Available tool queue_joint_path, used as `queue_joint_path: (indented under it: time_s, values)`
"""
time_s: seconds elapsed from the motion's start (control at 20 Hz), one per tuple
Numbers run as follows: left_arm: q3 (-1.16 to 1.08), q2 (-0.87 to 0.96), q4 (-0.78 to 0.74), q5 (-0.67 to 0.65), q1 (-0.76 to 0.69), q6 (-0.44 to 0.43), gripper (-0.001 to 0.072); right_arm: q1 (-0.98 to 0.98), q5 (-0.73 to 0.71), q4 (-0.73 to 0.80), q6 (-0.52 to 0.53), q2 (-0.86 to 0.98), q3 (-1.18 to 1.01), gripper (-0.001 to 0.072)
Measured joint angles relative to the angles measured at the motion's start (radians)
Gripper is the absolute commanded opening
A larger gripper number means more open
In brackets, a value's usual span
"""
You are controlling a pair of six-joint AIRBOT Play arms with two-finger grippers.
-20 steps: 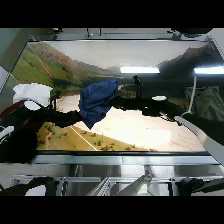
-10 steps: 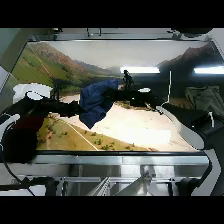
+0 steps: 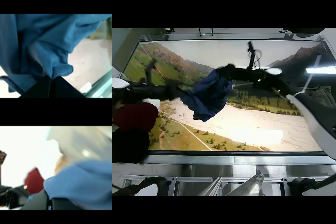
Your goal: Fold the shirts.
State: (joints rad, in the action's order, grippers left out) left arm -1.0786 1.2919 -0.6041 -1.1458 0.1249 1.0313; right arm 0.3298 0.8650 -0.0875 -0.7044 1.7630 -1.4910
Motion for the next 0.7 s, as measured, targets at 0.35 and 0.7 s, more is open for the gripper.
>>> queue_joint_path:
  time_s: [0.35, 0.7]
  values:
    - [-0.451, -0.278, 0.083, -0.07, 0.031, 0.027, 0.0021, -0.043, 0.077, 0.017, 0.025, -0.457, -0.003, 0.0014]
    - [-0.907, -0.337, 0.214, -0.085, 0.034, 0.108, 0.0021, -0.04, 0.02, 0.143, 0.014, -0.866, -0.011, 0.0015]
